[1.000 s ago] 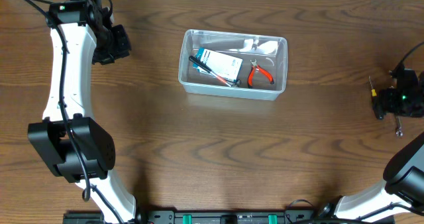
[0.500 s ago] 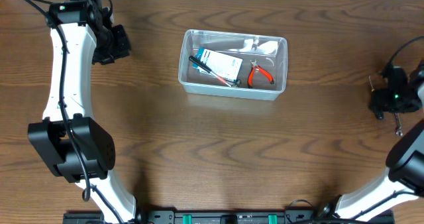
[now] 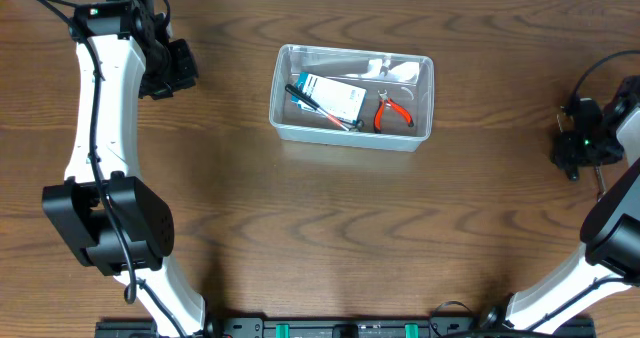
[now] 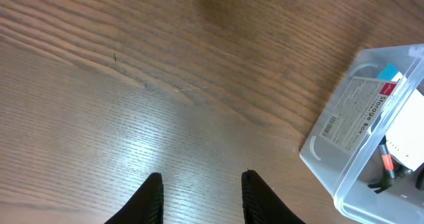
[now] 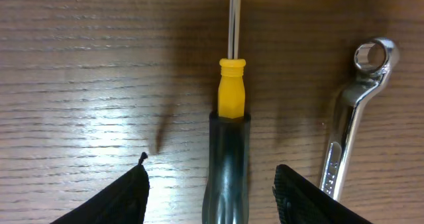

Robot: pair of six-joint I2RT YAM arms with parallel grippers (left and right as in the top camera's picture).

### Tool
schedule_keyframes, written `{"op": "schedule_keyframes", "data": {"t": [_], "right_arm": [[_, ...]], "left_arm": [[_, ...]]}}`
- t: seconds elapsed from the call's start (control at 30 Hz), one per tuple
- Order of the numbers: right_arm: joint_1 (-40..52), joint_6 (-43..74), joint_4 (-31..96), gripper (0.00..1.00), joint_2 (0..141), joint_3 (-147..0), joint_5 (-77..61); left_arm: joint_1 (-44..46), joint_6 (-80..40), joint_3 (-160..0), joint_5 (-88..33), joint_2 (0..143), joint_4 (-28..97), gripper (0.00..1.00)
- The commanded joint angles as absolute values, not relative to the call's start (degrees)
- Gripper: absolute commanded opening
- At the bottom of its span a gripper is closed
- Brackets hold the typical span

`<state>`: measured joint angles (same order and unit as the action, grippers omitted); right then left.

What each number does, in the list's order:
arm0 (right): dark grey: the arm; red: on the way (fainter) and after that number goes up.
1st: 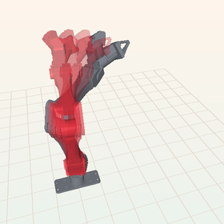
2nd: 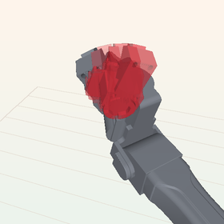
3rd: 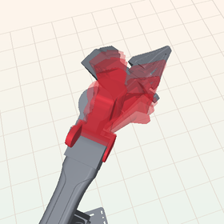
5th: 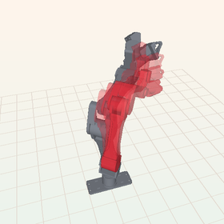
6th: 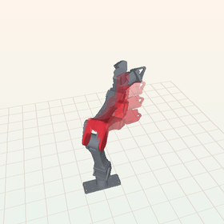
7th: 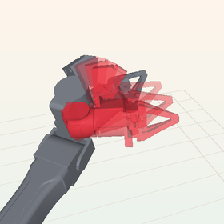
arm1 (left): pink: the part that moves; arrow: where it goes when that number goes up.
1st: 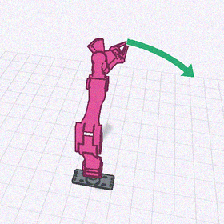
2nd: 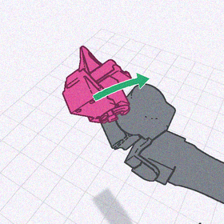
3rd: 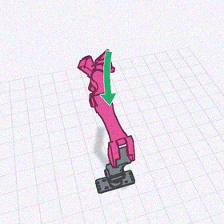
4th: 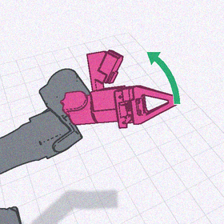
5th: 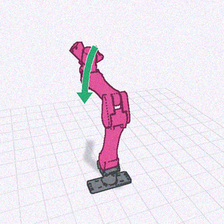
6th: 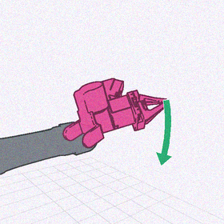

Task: Pack container
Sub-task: 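Move the right gripper right toward the yellow-handled screwdriver, then close the right gripper on the yellow-handled screwdriver and lift it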

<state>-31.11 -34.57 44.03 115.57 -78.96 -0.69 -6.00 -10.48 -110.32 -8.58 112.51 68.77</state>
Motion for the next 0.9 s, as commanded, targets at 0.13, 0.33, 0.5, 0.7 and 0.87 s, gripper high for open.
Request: {"op": "schedule_keyframes", "data": {"t": [0.13,0.33,0.5,0.7,0.87], "right_arm": [[-30.70,-35.62,44.07,0.61,119.52,-79.05,0.84],[-30.89,-34.28,43.92,0.59,120.07,-79.05,1.69],[-31.05,-33.17,43.83,0.31,120.05,-79.07,1.98],[-31.05,-30.24,43.22,0.21,120.03,-79.09,3.01],[-30.81,-26.04,43.88,0.12,119.77,-81.49,2.92]], "left_arm": [[-6.04,-10.11,-109.93,-7.86,113.21,69.23,0.28],[-6.04,-10.13,-109.93,-7.86,113.21,69.21,0.29],[-6.04,-10.11,-109.93,-7.86,113.21,69.23,0.28],[-6.04,-10.13,-109.93,-7.86,113.21,69.23,0.28],[-6.04,-10.13,-109.93,-7.86,113.21,69.23,0.28]]}}
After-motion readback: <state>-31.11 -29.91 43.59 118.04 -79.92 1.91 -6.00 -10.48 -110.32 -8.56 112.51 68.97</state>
